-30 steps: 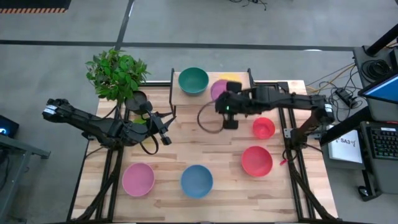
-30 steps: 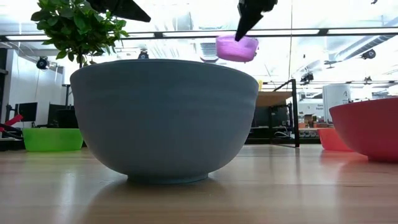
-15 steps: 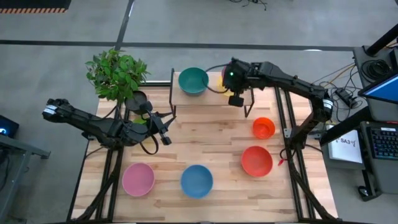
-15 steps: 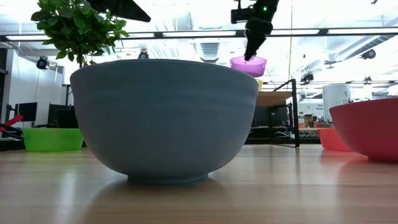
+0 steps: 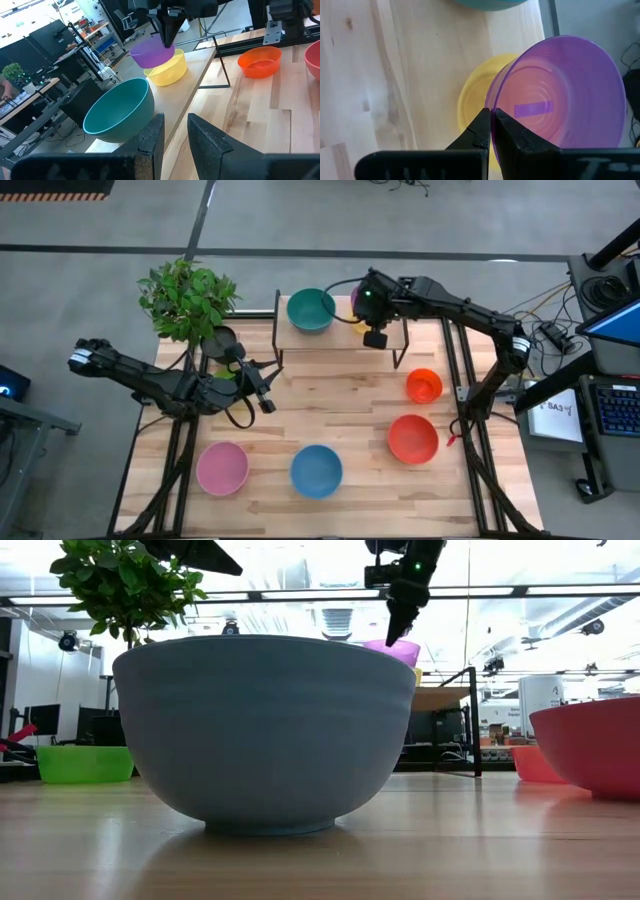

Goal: Place and stack bowls onto a shelf
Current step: Stack the small purple bowl on top of the small yellow bowl on the shelf, then stack the big pink bowl on top of the big dark green bowl on the shelf

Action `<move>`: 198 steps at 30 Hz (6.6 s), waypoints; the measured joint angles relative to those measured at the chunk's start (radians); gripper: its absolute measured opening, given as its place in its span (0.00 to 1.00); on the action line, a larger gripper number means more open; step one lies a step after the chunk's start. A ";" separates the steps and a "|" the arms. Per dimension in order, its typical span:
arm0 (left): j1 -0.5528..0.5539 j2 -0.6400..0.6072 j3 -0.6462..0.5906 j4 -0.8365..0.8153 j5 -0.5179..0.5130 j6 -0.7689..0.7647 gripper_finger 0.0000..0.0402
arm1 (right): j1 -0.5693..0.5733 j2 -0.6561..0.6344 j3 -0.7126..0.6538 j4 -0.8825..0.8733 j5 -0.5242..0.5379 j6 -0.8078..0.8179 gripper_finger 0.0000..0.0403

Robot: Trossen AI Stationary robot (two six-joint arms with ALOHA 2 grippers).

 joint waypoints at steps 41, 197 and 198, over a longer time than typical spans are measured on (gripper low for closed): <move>0.000 0.000 0.000 0.000 0.000 0.000 0.17 | 0.000 -0.039 -0.019 0.180 -0.182 0.057 0.04; -0.261 0.751 0.674 -1.095 1.155 -1.451 0.00 | 0.520 -0.728 -1.115 0.864 -0.355 0.350 0.02; -0.261 0.750 0.710 -1.123 1.148 -1.408 0.00 | 0.520 -0.728 -1.115 0.864 -0.355 0.350 0.02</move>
